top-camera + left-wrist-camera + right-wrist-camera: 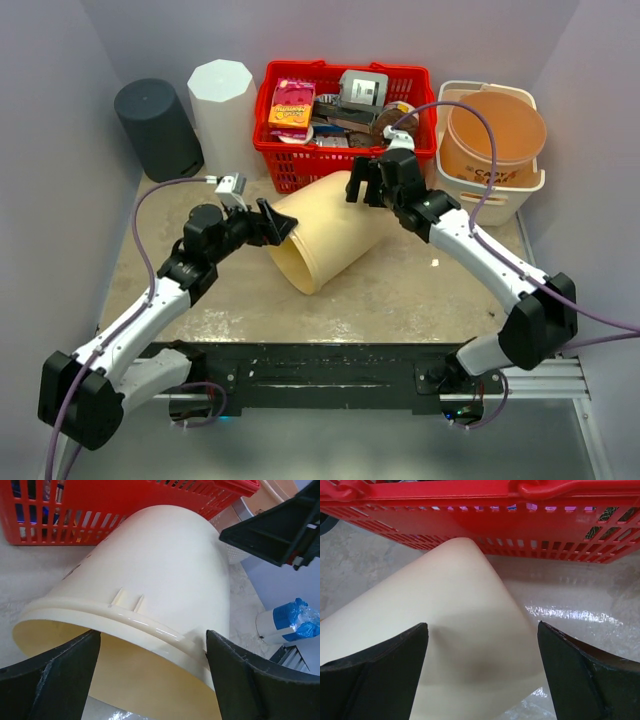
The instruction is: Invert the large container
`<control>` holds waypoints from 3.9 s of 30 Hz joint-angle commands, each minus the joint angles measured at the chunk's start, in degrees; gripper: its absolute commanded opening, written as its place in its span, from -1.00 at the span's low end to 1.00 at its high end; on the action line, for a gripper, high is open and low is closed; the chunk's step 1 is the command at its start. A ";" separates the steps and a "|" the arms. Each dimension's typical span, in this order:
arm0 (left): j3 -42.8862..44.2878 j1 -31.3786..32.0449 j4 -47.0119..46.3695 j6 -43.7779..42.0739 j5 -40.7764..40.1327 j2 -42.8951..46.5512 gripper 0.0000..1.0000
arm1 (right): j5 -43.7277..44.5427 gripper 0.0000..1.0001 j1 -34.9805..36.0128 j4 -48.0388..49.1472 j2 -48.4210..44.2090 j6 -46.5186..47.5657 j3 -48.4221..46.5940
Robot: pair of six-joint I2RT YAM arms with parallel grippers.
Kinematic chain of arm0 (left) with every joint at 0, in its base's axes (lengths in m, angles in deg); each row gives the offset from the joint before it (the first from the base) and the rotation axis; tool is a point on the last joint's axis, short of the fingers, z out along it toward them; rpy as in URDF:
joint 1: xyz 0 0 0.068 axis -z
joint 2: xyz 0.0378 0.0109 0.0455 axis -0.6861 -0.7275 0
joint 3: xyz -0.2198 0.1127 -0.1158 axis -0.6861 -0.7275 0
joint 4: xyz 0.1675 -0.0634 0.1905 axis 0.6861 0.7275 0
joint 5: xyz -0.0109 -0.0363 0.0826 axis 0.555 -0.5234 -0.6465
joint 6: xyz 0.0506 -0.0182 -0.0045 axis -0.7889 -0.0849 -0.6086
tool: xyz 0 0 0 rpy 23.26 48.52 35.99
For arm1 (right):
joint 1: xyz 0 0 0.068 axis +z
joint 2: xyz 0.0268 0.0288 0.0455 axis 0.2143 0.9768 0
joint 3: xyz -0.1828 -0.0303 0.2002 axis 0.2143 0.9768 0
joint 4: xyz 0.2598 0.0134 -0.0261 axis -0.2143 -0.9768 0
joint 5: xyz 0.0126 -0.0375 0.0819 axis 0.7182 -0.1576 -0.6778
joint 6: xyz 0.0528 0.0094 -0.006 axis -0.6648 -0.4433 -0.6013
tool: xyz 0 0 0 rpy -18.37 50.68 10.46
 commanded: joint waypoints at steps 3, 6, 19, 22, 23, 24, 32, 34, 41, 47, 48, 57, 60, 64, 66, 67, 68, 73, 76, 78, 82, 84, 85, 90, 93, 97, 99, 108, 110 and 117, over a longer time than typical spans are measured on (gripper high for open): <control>6.44 0.25 -2.79 -4.26 5.49 -7.20 0.75 | -7.24 0.88 -3.86 7.30 3.52 2.48 0.91; 7.94 0.25 -2.61 -6.02 7.43 -10.54 0.73 | -10.41 0.87 -4.65 8.46 3.52 3.01 2.94; 10.23 0.34 -7.79 -5.42 17.70 -20.12 0.67 | -14.02 0.81 -5.09 9.78 -11.32 0.73 16.12; 9.62 0.69 -10.34 -3.40 19.73 -20.21 0.66 | -11.65 0.81 -5.09 7.49 -15.10 0.29 16.57; 9.53 0.87 -10.87 -2.26 19.82 -20.13 0.66 | -10.95 0.81 -5.09 6.79 -15.72 0.28 16.39; 9.27 1.56 -11.92 -1.82 20.09 -20.21 0.65 | -10.16 0.81 -5.09 5.57 -16.25 0.28 16.04; 7.42 4.82 -16.84 2.22 18.95 -20.39 0.65 | -6.46 0.82 -5.09 1.16 -21.08 -0.24 14.63; 6.89 5.61 -18.60 2.93 18.95 -20.82 0.65 | -6.02 0.81 -5.00 0.37 -22.05 -0.59 14.72; 6.28 7.37 -21.51 4.78 18.86 -21.97 0.65 | -6.02 0.82 -5.09 -1.83 -26.09 -2.09 14.63; 5.40 7.37 -17.21 2.06 14.47 -18.99 0.69 | -13.37 0.80 -5.09 -0.08 -28.82 -4.19 15.95; 5.57 7.28 -16.59 1.71 13.85 -18.72 0.71 | -14.53 0.80 -5.00 1.58 -29.17 -4.63 17.08; 7.33 7.28 -10.26 -2.86 9.54 -15.03 0.76 | -15.24 0.76 -3.77 2.65 -26.72 -6.83 17.27; 7.51 7.28 -9.12 -3.66 8.40 -14.41 0.77 | -14.98 0.75 -1.05 3.62 -24.70 -7.97 17.44; 7.77 7.28 -8.33 -4.36 7.78 -14.32 0.77 | -8.49 0.74 7.63 2.66 -20.66 -9.29 16.57; 7.86 7.20 -7.98 -4.62 7.08 -14.59 0.77 | -4.72 0.72 11.06 1.35 -19.69 -11.13 16.57; 8.03 7.20 -7.63 -4.62 6.73 -14.68 0.76 | -1.30 0.71 12.04 1.34 -19.86 -11.66 17.09; 8.38 7.20 -6.84 -4.80 6.47 -14.94 0.77 | -0.14 0.69 12.49 1.25 -20.29 -12.19 18.22; 8.91 7.20 -5.25 -4.19 4.27 -16.61 0.72 | 2.77 0.63 13.10 -1.29 -22.14 -13.51 19.38; 9.00 7.28 -6.21 -3.31 4.27 -17.57 0.71 | 2.69 0.63 14.07 -2.09 -22.84 -12.81 18.76; 9.18 7.20 -6.83 -2.87 4.97 -18.28 0.72 | 1.28 0.62 14.94 -1.57 -22.93 -13.25 18.59; 9.96 7.20 -7.53 -2.51 6.37 -18.54 0.71 | 0.84 0.62 17.67 2.12 -21.80 -15.44 19.29; 10.32 7.20 -7.10 -2.60 6.55 -17.85 0.72 | 2.15 0.63 18.81 4.93 -21.35 -17.37 20.08; 10.67 7.28 -6.31 -2.69 6.29 -17.32 0.72 | 3.03 0.63 19.17 5.64 -21.27 -17.99 20.34; 12.07 7.28 -2.18 -4.44 1.21 -12.75 0.77 | 6.99 0.63 19.70 9.25 -21.53 -18.97 22.19; 13.92 7.02 1.95 -5.94 -2.83 -10.46 0.80 | 8.13 0.63 19.79 9.77 -21.70 -17.92 21.58; 15.59 6.76 8.08 -7.43 -9.43 -7.13 0.86 | 7.70 0.63 19.87 9.51 -20.04 -16.33 18.16; 16.12 6.49 10.21 -7.87 -13.81 -4.66 0.89 | 7.00 0.63 19.96 9.42 -18.64 -15.63 16.92; 19.81 2.37 26.64 -13.23 -24.29 3.25 0.97 | 14.70 0.63 28.22 6.97 -8.09 -14.22 6.99; 19.29 1.05 29.63 -14.99 -25.00 4.74 0.98 | 17.00 0.64 30.32 5.39 -5.29 -14.31 4.36; 13.84 -1.50 30.79 -18.33 -25.88 8.61 0.99 | 29.30 0.59 36.13 -2.08 3.95 -15.27 -5.92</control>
